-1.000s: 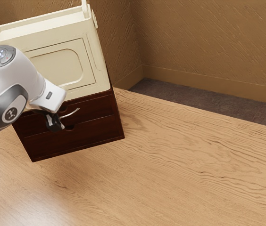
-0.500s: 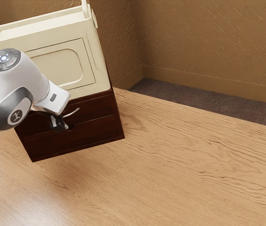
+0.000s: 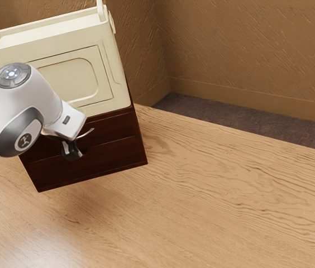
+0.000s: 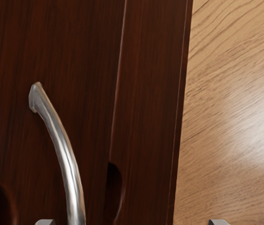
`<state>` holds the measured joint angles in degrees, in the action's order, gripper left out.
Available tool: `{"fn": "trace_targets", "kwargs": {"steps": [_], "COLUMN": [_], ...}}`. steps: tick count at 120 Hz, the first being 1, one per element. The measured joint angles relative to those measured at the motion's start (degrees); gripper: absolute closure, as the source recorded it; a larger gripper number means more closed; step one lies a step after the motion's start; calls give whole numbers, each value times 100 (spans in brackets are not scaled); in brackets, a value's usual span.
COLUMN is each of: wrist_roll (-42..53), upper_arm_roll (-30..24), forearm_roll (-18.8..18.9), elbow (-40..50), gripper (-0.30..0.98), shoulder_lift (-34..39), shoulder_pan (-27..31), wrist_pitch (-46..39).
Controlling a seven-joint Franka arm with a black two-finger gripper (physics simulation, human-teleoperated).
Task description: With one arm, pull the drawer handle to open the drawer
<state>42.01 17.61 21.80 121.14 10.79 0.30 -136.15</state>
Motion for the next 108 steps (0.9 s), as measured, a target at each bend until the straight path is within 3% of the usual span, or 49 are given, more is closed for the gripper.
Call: {"fn": "trace_targets", "kwargs": {"steps": [18, 59, 108], "wrist_roll": [-20, -73, -298], "upper_arm_roll": [5, -3, -86], "forearm_roll": [1, 3, 101], "elbow": [-4, -9, 176], "gripper": [36, 69, 78], "shoulder_lift": [-8, 34, 248], "shoulder_pan": [-2, -1, -3], "wrist_pitch": [-11, -23, -17]}}
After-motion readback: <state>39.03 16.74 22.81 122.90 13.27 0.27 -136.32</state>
